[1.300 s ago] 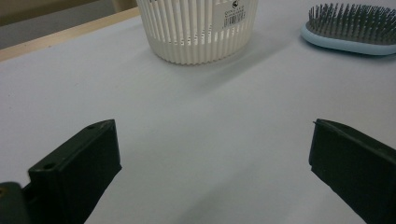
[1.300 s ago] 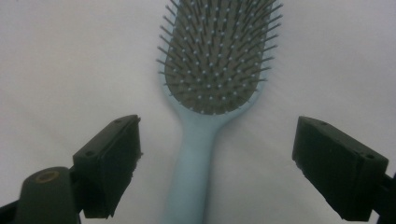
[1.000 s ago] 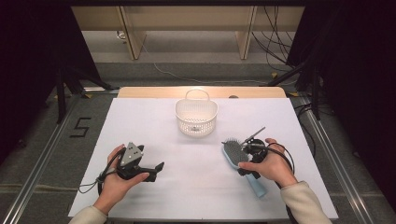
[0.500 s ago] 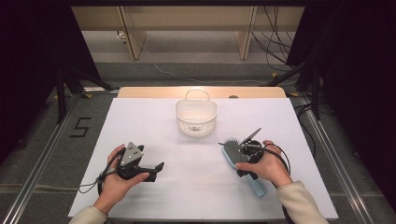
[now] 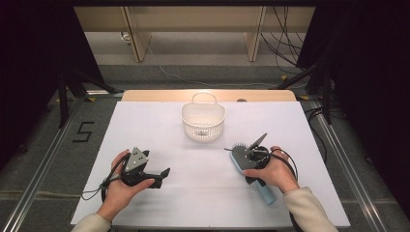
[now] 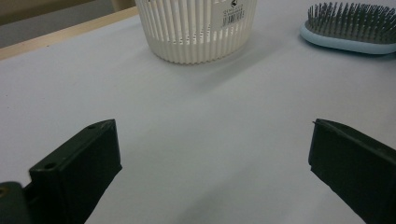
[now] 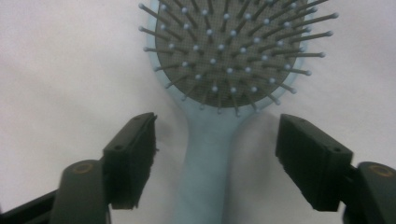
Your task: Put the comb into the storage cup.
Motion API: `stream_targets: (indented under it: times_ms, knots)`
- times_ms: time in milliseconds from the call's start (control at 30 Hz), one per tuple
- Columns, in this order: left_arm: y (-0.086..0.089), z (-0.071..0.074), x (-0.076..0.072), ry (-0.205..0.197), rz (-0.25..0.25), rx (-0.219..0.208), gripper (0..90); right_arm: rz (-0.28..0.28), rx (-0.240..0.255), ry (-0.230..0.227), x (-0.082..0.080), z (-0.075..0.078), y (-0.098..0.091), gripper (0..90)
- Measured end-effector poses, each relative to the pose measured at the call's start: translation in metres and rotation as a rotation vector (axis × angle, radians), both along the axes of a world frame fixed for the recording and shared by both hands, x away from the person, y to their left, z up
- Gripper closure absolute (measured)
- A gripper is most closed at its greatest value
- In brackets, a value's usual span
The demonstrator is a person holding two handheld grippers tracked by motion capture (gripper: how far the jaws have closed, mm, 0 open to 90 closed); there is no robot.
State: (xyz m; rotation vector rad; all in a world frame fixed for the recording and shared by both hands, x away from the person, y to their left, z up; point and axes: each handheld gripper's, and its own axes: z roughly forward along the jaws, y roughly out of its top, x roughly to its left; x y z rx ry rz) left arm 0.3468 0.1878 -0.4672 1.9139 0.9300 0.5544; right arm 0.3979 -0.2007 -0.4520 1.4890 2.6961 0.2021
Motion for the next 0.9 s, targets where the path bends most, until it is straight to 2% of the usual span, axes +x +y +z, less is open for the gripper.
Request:
stream_targets:
  times_ms: [367,767,900]
  knots:
    - [-0.0001,0.0,0.0,0.0,-0.001,0.0,1.7,-0.016,-0.024,0.033,0.0038,-0.0033,0.0035,40.2]
    - [-0.0004,-0.0001,0.0,0.0,-0.002,0.0,1.7,-0.028,-0.063,0.021,0.0047,-0.0026,0.0055,51.9]
    - [-0.0003,0.0,-0.0001,0.0,-0.002,0.0,1.7,-0.016,-0.073,0.024,0.004,-0.0022,0.0088,56.8]
